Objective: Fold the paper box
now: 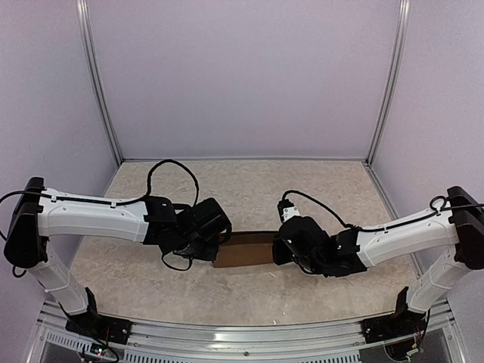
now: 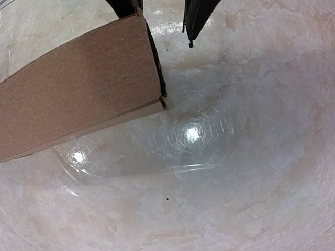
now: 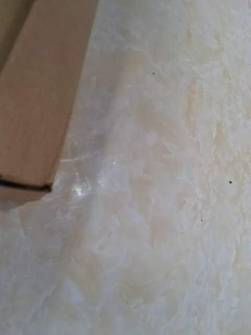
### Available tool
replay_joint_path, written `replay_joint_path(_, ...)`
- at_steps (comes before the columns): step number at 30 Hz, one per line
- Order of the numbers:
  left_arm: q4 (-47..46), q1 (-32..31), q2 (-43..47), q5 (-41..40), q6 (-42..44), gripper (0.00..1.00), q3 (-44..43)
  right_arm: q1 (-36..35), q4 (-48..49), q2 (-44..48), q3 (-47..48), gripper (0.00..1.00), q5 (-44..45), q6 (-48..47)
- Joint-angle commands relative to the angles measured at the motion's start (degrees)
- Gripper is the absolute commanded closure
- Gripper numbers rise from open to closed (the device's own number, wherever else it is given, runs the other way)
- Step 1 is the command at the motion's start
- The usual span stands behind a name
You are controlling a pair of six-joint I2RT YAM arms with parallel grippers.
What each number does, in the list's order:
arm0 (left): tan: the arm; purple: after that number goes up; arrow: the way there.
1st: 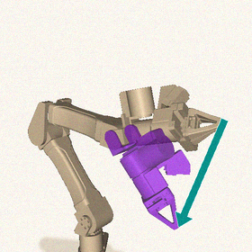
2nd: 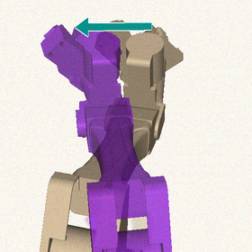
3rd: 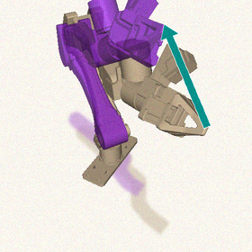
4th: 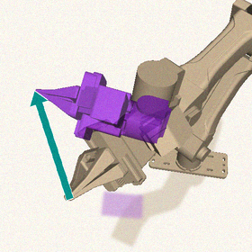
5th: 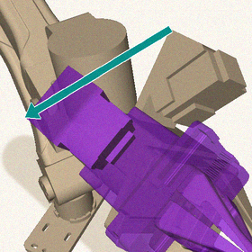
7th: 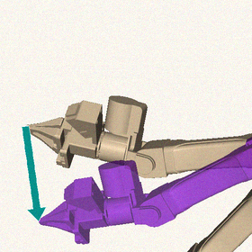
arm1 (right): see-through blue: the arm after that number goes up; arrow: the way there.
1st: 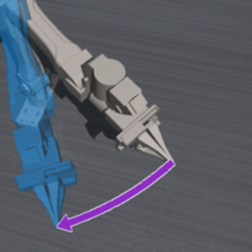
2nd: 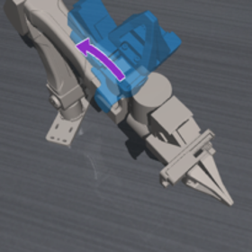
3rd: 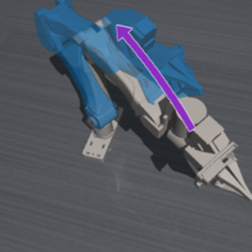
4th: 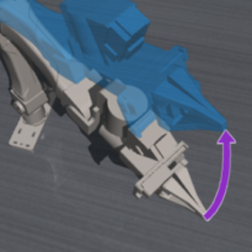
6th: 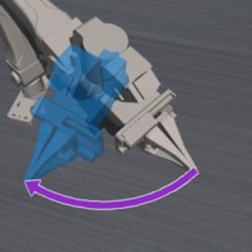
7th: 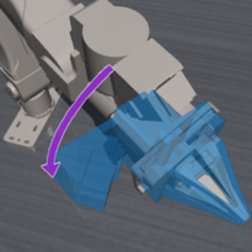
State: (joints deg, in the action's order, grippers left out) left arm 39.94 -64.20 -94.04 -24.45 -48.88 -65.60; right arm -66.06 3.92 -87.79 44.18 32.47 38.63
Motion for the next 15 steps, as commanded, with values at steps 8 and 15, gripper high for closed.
replay_joint_path(8,-9.5,5.16,12.3,18.83,8.13,0.57,10.15,-1.65,-9.0,-4.23,2.28,1.0,-3.11,-0.44)
replay_joint_path(15,-10.9,8.97,19.83,24.87,10.67,0.5,12.12,-1.66,-10.35,-5.95,4.8,1.0,-2.78,-1.21)
